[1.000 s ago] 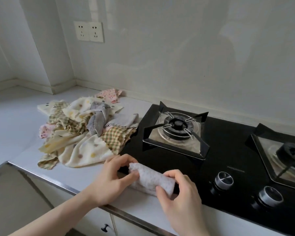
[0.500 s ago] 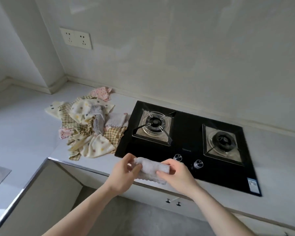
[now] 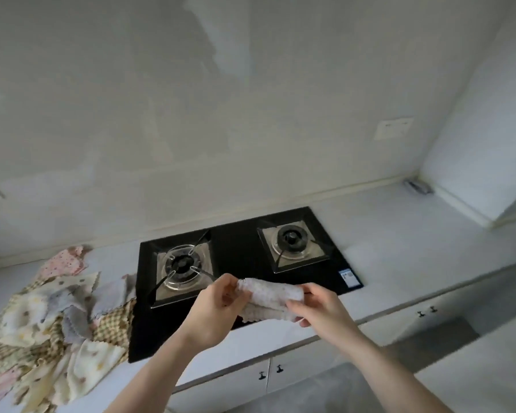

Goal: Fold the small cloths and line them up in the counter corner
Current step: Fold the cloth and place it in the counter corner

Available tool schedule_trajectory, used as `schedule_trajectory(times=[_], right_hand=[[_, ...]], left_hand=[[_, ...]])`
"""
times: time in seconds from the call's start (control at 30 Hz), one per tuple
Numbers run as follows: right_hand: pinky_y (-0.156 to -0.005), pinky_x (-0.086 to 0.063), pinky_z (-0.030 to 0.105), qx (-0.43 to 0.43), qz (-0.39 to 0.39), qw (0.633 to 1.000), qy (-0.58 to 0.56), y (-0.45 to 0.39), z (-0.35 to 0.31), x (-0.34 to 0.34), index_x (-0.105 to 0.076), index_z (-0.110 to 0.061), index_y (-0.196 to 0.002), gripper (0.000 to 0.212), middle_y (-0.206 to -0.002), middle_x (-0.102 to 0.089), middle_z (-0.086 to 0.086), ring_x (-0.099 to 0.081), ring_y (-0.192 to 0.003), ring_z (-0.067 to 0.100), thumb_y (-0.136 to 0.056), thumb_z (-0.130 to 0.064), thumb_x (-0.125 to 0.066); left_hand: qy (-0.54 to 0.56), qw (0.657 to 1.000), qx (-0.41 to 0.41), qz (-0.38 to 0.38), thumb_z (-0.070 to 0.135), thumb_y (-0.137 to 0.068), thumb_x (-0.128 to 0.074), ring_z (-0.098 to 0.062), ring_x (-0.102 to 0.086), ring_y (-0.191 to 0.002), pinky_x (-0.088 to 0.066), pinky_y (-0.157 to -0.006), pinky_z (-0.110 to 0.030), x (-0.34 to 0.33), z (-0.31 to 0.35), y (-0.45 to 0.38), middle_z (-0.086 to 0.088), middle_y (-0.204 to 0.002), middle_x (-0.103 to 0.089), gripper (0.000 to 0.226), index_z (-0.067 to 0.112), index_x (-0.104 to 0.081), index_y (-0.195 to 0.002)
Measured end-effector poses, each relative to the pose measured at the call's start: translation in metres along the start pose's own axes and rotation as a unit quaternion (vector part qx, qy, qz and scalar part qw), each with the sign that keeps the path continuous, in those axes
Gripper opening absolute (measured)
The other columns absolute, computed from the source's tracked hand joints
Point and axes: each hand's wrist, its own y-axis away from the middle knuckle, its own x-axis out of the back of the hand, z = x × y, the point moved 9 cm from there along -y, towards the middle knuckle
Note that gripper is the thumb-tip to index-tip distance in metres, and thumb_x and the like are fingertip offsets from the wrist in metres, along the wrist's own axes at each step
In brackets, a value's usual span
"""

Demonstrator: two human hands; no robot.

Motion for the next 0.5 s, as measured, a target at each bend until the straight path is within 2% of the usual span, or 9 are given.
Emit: schedule_trajectory(times=[0.2, 0.33, 0.5], right_hand=[[-0.065, -0.053, 0.022, -0.021, 0.060, 0.998, -0.026, 0.001, 0.024, 0.105, -0.071, -0.020, -0.097, 0.019, -0.084, -0.075, -0.005, -0.072, -0.077, 0.009, -0.089, -0.037, -0.076], [-0.060, -0.049, 0.024, -0.027, 0.082, 0.996, -0.010, -0.003, 0.050, 0.189, -0.071, -0.017, -0.088, 0.012, -0.070, -0.070, -0.006, -0.069, -0.071, 0.009, -0.087, -0.029, -0.073], [-0.063, -0.051, 0.027, -0.049, 0.083, 0.995, 0.005, -0.013, 0.082, 0.300, -0.070, -0.012, -0.088, 0.010, -0.073, -0.071, -0.002, -0.071, -0.073, 0.010, -0.087, -0.022, -0.067]], left_hand=[[-0.049, 0.998, -0.038, -0.019, 0.036, -0.099, -0.063, -0.022, -0.068, -0.081, -0.057, -0.073, -0.038, -0.073, 0.072, -0.060, -0.005, -0.086, -0.071, 0.016, 0.021, -0.064, -0.092], [-0.072, 0.995, -0.052, -0.041, 0.037, -0.098, -0.065, -0.012, -0.068, -0.073, -0.058, -0.066, -0.031, -0.142, 0.121, -0.103, 0.000, -0.082, -0.072, 0.017, 0.022, -0.067, -0.090], [-0.070, 0.996, -0.038, -0.043, 0.040, -0.096, -0.066, -0.017, -0.070, -0.080, -0.060, -0.078, -0.041, -0.229, 0.171, -0.142, 0.002, -0.083, -0.073, 0.018, 0.024, -0.070, -0.089]])
